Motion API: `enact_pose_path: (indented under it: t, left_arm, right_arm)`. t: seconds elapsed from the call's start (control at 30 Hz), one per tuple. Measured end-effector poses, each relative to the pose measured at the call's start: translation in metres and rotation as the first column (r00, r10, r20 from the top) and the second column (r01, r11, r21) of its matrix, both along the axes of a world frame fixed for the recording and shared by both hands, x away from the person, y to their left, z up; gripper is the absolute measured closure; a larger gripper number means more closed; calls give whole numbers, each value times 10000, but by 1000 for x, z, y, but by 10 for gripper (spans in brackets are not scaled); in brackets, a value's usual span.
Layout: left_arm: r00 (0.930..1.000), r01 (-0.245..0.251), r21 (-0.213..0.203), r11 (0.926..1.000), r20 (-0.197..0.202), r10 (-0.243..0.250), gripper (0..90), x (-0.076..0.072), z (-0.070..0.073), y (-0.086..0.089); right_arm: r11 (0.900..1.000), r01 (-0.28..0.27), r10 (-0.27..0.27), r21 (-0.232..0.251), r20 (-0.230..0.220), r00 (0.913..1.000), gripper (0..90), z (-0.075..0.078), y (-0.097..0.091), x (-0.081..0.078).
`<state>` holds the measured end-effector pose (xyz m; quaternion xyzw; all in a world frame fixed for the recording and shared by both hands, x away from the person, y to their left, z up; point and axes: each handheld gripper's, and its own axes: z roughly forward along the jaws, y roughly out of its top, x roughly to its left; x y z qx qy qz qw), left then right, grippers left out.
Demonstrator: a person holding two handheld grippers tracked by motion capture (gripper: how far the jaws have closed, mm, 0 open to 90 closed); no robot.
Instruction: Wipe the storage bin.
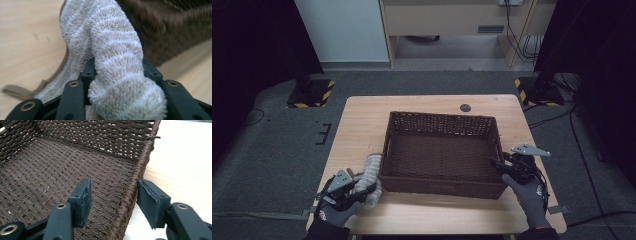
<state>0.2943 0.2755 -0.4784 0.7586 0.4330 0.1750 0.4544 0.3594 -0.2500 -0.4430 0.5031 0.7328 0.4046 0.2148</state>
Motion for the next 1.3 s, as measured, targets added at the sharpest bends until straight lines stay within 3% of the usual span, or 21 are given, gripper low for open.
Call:
enact_pose_path:
  t: [0.13, 0.3, 0.43, 0.6, 0.8, 0.97, 1.2, 1.3]
  left_arm:
    - [9972, -680, -158, 9976, 316, 685, 545, 9, 12, 10]
    - [9875, -1500, -416, 9878, 421, 1517, 543, 24, 21, 25]
    - [9759, -2152, -572, 9749, 253, 2169, 543, 39, 23, 37]
    - [9624, -2718, -220, 9621, -63, 2717, 543, 58, 15, 45]
    - [9537, -2946, 465, 9545, -496, 2967, 543, 72, -4, 49]
    - [9500, -2887, 1285, 9487, -846, 3006, 541, 82, -20, 48]
    - [9539, -2647, 1922, 9450, -913, 2858, 517, 87, -27, 42]
    - [9552, -2586, 1872, 9477, -969, 2798, 499, 88, -31, 42]
  right_arm:
    - [10000, 15, -15, 22, -1, 10000, 447, -1, 0, 0]
    - [10000, 33, -33, 20, 45, 10000, 435, -1, 0, 0]
    - [9999, 75, -76, 85, 49, 10000, 427, -1, 0, 0]
    - [9999, 66, -67, 143, 41, 10000, 419, -1, 0, 1]
    - [9997, 59, -60, 243, 50, 10000, 412, -2, -1, 1]
    - [9997, 15, -17, 231, 86, 10000, 411, -2, -1, 1]
    - [9996, 8, -10, 287, 76, 10000, 404, -3, -1, 2]
    - [9995, 34, -37, 302, 81, 10000, 404, -3, -1, 2]
